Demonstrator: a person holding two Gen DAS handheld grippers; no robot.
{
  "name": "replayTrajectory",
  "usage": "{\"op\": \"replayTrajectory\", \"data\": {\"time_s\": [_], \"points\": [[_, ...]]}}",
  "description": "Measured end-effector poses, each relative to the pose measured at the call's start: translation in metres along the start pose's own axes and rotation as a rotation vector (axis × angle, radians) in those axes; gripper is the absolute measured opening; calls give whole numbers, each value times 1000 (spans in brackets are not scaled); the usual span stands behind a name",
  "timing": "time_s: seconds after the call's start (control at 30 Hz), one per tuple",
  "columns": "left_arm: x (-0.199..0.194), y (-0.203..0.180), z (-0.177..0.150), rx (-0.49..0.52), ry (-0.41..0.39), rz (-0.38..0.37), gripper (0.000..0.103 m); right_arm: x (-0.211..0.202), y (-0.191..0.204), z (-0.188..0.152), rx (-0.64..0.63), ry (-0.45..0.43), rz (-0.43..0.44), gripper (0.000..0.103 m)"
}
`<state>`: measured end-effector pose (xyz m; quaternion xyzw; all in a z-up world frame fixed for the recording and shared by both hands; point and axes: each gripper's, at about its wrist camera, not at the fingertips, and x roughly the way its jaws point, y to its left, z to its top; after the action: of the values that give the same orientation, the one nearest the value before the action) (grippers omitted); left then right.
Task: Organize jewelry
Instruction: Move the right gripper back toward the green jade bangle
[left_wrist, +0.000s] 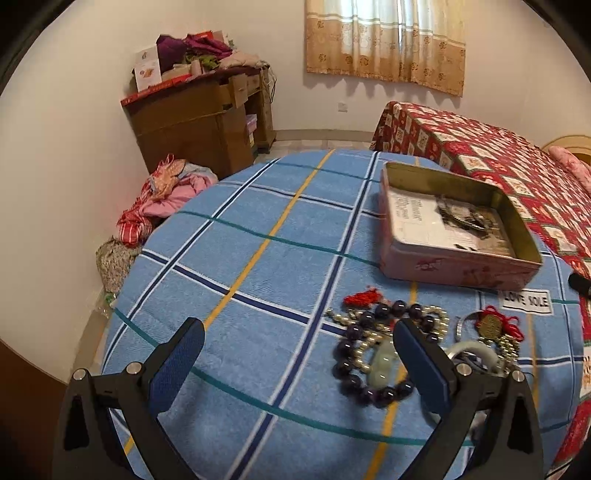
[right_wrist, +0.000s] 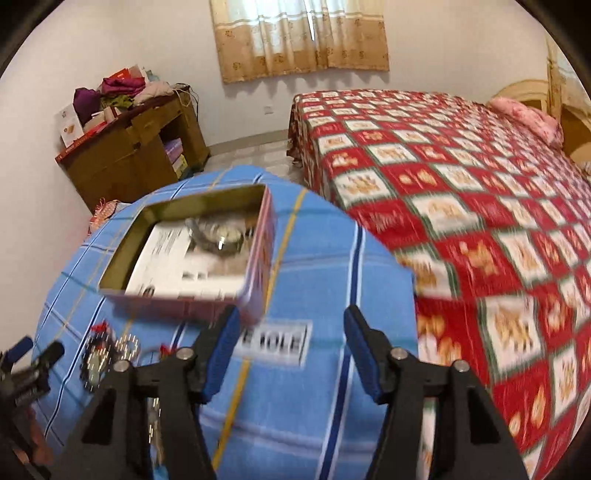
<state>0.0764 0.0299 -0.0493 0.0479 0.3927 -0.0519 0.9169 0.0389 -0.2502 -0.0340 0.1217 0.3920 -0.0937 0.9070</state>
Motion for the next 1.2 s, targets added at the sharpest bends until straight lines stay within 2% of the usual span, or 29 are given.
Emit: {"op": "replayTrajectory", "data": {"time_s": [0.13,0.33,0.47,0.63,1.07,1.2], "points": [[-18,-6,-1,10,-23,2,102,-14,-2,-10,5,-11,27,55],[-41,-6,-8,26,-64,44,102,-40,3,-27,1,-53,64,54],[-42,-5,-19,42,-49,68,102,-48,9,-43,-16,-50,93,54],[-39,-2,-28,37,-18,65,102,-45,21,-57,-36,-14,130,47],[-32,1,-34,51,-19,96,102,-41,33,-62,-45,-3,175,47],[-25,4,-32,33,1,65,102,-40,33,-60,-42,-3,172,47]]}}
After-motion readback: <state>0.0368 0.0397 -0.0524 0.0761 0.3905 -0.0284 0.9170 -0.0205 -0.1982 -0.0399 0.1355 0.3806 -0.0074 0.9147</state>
